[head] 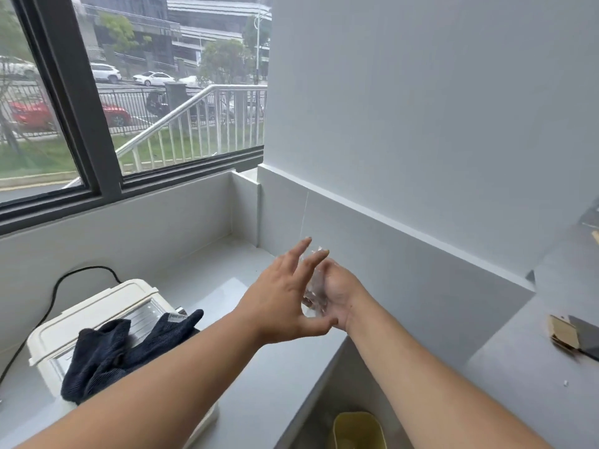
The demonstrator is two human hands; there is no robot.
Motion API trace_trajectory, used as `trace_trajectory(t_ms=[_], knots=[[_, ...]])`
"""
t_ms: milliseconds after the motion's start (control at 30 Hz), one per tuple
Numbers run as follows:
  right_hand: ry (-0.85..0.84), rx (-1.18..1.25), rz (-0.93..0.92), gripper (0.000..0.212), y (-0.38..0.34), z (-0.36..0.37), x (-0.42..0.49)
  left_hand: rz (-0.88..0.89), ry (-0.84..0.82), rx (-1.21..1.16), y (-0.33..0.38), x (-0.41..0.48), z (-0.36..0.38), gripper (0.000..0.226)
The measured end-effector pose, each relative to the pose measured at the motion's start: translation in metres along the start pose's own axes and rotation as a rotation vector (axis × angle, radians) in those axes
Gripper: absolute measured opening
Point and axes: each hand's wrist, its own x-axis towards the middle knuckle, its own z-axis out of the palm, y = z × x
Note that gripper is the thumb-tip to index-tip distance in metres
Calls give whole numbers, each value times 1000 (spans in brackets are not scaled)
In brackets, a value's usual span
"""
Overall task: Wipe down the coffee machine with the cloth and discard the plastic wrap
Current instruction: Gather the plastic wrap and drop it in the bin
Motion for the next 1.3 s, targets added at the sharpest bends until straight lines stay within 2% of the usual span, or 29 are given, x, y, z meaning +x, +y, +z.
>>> trace_trajectory(t_ms=[67, 167, 233, 300, 400, 467, 533, 600, 700, 800, 900, 1033, 1167, 1300], knots=[[5, 84, 53, 38, -1, -10, -5, 57, -22, 24, 6, 8, 9, 119], [22, 264, 37, 37, -1, -30, -8, 108, -26, 66, 15, 21, 25, 122], [28, 346, 23, 36, -2, -47, -10, 145, -7, 99, 23, 32, 35, 115], [27, 330, 6, 34, -2, -68, -10, 160, -26, 111, 30, 45, 45, 106], [35, 274, 12, 37, -1, -101, -17, 62, -84, 83, 35, 67, 61, 93], [-58, 255, -10, 50, 2, -123, -20, -46, -87, 41, 38, 79, 78, 81], [-77, 170, -37, 54, 7, -142, -21, -109, -92, 19, 43, 89, 98, 65], [-23, 148, -64, 40, 12, -161, -20, -146, -95, -3, 49, 98, 121, 48], [88, 184, -70, 29, 18, -191, -17, -213, -121, -65, 58, 108, 151, 45], [200, 180, -54, 47, 25, -219, -9, -281, -177, -108, 60, 114, 179, 46], [288, 32, -41, 58, 39, -240, 6, -322, -243, -142, 53, 113, 203, 57], [431, -313, -48, 42, 67, -267, 32, -293, -345, -90, 36, 101, 236, 79], [471, -631, -39, 42, 104, -292, 56, -222, -441, 58, 9, 83, 270, 93], [496, -921, -39, 43, 138, -311, 73, -245, -509, 170, -21, 67, 302, 97]])
